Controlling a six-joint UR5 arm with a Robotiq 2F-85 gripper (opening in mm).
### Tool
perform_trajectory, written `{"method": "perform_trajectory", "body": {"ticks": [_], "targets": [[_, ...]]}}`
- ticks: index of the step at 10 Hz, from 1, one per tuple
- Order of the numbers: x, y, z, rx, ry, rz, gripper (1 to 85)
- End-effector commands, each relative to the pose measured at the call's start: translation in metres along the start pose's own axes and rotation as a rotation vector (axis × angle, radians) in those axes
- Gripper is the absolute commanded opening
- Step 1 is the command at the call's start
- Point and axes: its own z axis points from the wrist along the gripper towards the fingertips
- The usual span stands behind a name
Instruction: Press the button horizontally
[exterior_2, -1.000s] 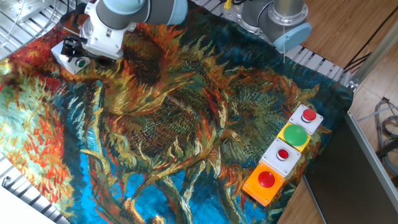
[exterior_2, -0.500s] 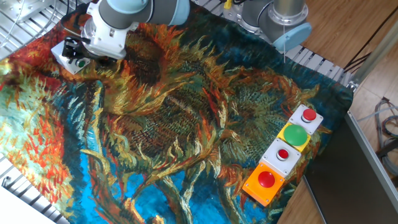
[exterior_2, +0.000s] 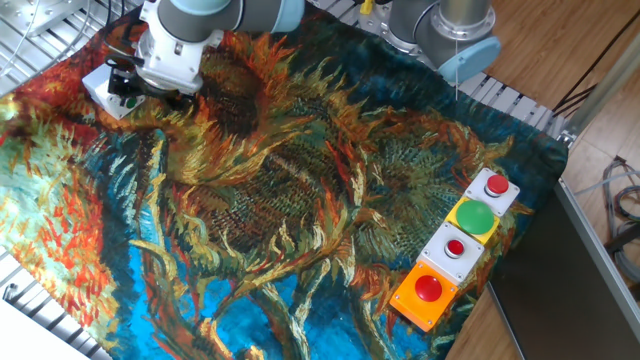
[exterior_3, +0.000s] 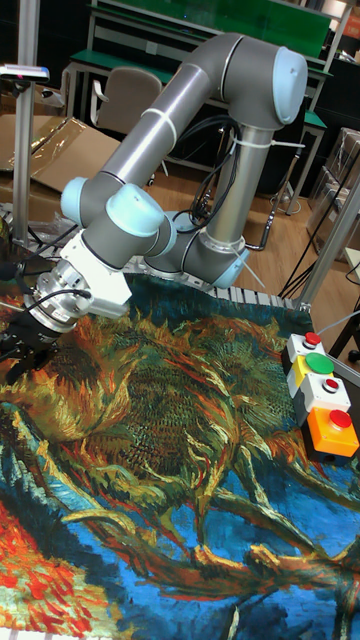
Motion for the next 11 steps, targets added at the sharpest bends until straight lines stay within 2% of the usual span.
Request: {"method": "perform_trajectory", "body": {"ticks": [1,3,6,9,11], "targets": [[-0.003,-0.004,-0.001,0.012,-0.007,0.003,69.3],[-0.018,-0.012,-0.005,0.025,0.001,-0.009,69.0],[-0.032,-0.029,-0.005,0.010,0.006,-0.041,69.0],[-0.026,-0.029,-0.001,0.002,0.000,-0.045,69.0],[-0.027,-0.023,-0.001,-0.019,-0.003,-0.042,69.3]]}}
